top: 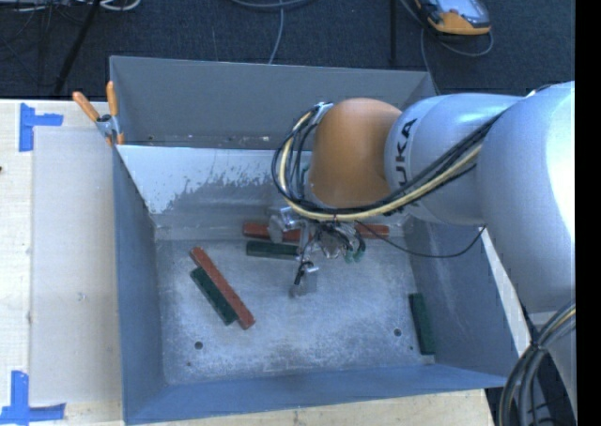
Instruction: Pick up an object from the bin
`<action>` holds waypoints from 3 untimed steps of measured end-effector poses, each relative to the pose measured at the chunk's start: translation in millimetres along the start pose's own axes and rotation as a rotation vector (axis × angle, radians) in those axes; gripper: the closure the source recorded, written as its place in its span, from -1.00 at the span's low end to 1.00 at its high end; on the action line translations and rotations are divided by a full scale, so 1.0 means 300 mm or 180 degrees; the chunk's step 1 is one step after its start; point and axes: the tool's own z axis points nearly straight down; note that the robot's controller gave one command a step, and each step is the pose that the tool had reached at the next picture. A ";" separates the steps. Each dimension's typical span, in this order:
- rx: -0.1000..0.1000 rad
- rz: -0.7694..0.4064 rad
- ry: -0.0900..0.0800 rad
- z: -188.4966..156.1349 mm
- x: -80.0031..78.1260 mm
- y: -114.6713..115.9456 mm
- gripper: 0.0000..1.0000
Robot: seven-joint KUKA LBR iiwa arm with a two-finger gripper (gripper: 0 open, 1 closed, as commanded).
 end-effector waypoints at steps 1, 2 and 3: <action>0.0002 -0.0902 -0.0013 -0.006 0.013 -0.053 -1.00; -0.0003 -0.0891 -0.0006 -0.005 0.015 -0.053 1.00; 0.0007 -0.0882 -0.0019 -0.250 0.007 -0.051 1.00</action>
Offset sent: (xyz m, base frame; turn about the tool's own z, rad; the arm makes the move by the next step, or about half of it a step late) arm -0.0014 -0.0173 0.0003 -0.2838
